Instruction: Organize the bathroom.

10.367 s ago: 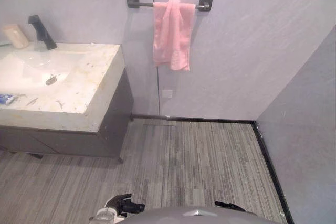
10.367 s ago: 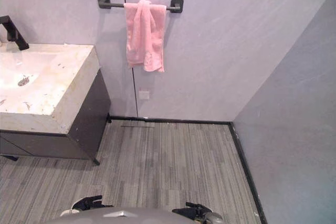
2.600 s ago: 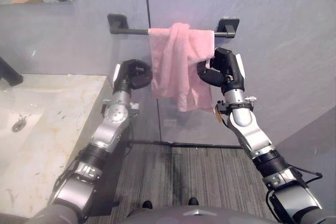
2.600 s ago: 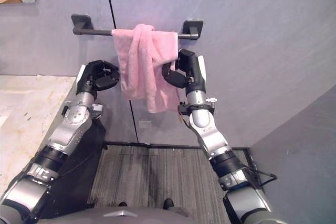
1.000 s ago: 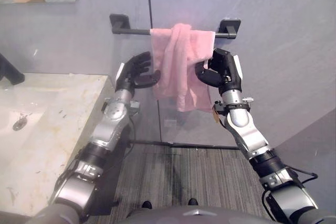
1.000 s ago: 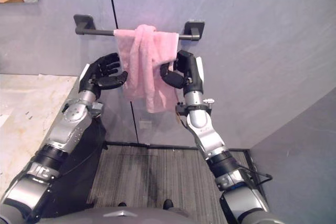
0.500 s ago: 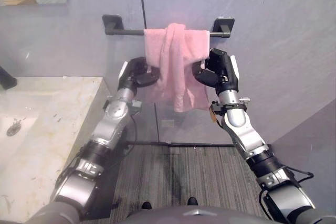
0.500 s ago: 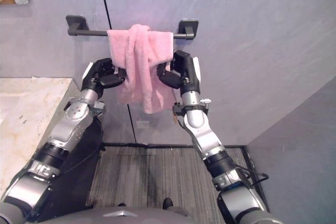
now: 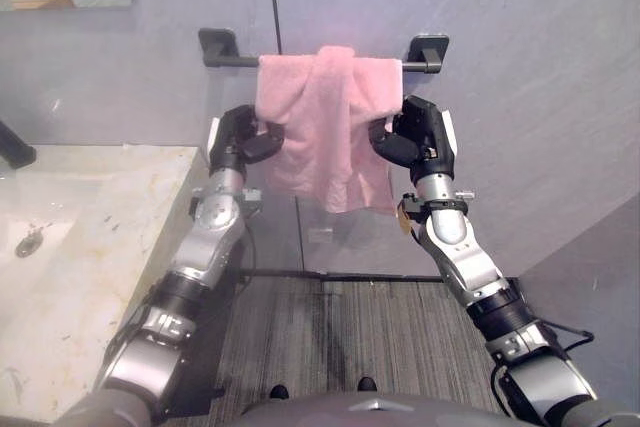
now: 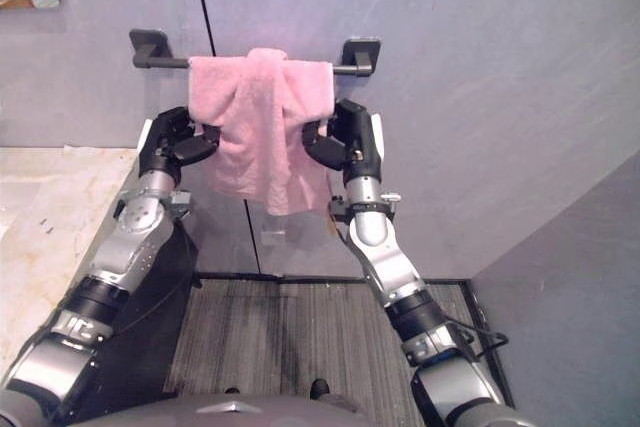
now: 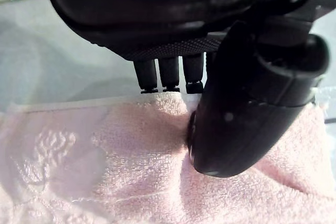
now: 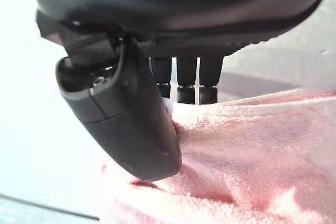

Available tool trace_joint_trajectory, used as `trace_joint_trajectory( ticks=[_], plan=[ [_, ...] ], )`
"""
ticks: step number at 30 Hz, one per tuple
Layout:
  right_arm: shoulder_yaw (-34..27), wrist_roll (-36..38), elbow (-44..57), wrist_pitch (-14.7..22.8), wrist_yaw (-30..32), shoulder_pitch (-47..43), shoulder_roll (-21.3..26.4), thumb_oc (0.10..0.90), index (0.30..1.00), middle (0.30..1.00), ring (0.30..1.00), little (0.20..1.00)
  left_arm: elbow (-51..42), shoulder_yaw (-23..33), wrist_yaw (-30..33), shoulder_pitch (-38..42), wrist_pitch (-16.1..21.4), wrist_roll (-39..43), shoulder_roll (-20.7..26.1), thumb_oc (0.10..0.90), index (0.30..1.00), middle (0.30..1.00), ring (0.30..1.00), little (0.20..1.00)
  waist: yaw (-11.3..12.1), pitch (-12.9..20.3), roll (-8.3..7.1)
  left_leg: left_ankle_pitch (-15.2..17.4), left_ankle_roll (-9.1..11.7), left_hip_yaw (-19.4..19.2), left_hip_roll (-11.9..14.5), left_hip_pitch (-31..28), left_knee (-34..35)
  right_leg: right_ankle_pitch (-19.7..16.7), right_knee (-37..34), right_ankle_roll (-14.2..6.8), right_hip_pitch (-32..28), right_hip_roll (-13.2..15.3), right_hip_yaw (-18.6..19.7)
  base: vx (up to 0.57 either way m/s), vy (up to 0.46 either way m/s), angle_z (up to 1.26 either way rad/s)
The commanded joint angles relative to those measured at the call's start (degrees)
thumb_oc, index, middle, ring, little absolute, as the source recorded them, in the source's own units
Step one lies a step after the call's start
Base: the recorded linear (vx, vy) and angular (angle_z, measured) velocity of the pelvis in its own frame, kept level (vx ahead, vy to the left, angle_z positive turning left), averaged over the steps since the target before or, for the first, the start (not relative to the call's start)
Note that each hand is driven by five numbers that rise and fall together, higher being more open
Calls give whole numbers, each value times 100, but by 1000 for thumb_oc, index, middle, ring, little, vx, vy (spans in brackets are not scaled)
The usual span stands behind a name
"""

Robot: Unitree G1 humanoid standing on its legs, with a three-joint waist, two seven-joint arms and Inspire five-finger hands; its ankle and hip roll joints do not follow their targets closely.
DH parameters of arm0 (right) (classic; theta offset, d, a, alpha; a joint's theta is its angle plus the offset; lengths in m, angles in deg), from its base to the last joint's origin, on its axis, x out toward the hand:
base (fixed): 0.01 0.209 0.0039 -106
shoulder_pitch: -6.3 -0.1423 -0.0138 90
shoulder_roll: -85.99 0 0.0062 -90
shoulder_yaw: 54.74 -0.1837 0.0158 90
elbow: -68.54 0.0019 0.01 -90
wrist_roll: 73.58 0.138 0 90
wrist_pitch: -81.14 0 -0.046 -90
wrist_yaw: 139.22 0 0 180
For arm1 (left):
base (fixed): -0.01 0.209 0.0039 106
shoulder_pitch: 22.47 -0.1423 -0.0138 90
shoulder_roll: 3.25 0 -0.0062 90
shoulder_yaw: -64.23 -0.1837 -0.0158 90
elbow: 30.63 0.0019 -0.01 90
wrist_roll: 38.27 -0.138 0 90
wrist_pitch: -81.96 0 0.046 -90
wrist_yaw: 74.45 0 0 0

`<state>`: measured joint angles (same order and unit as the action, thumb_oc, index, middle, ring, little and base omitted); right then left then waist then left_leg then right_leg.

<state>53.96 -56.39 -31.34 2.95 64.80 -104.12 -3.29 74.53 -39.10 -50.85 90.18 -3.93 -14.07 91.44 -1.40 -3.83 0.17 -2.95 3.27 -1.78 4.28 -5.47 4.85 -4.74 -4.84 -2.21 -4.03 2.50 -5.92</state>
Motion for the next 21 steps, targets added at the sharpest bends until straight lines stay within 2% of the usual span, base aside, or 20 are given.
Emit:
trace_joint_trajectory(
  ticks=[1, 6, 14, 18, 21],
  plan=[
    [-186, 115, 20, 729, 392, 47, -203, 400, 300, 300, 300, 300, -49, 190, 426, 431, 868, -263, 56, 400, 300, 300, 300, 300, 99, 553, -97, -63, -166, 29, -91, 247, 15, 167, -16, -157, -191, 372, -234, 0, 0, 0],
    [-203, 225, -3, 786, 794, 115, -452, 400, 300, 300, 300, 300, -92, 219, 792, 344, 1006, -302, -122, 400, 300, 300, 300, 300, 109, 542, -94, -60, -174, 30, -95, 231, 15, 168, -16, -150, -208, 387, -238, 0, 0, 0],
    [-316, 544, -37, 976, 1482, 193, -778, 400, 300, 300, 300, 300, -267, 313, 1719, 269, 1323, -389, -378, 400, 300, 300, 300, 300, 126, 530, -114, -44, -196, 47, -106, 215, 15, 179, -16, -136, -233, 398, -252, 0, 0, 0],
    [-337, 769, -45, 1040, 1679, 232, -912, 400, 300, 300, 300, 300, -297, 284, 1881, 248, 1345, -372, -478, 400, 300, 300, 300, 300, 121, 527, -117, -42, -205, 45, -112, 210, 15, 178, -16, -131, -239, 399, -241, 0, 0, 0],
    [-270, 823, -30, 1003, 1765, 187, -1004, 400, 300, 300, 300, 300, -286, 174, 1790, 315, 1174, -326, -525, 400, 300, 300, 300, 300, 114, 527, -119, -35, -210, 38, -115, 201, 15, 176, -16, -129, -241, 399, -231, 0, 0, 0]
  ],
)
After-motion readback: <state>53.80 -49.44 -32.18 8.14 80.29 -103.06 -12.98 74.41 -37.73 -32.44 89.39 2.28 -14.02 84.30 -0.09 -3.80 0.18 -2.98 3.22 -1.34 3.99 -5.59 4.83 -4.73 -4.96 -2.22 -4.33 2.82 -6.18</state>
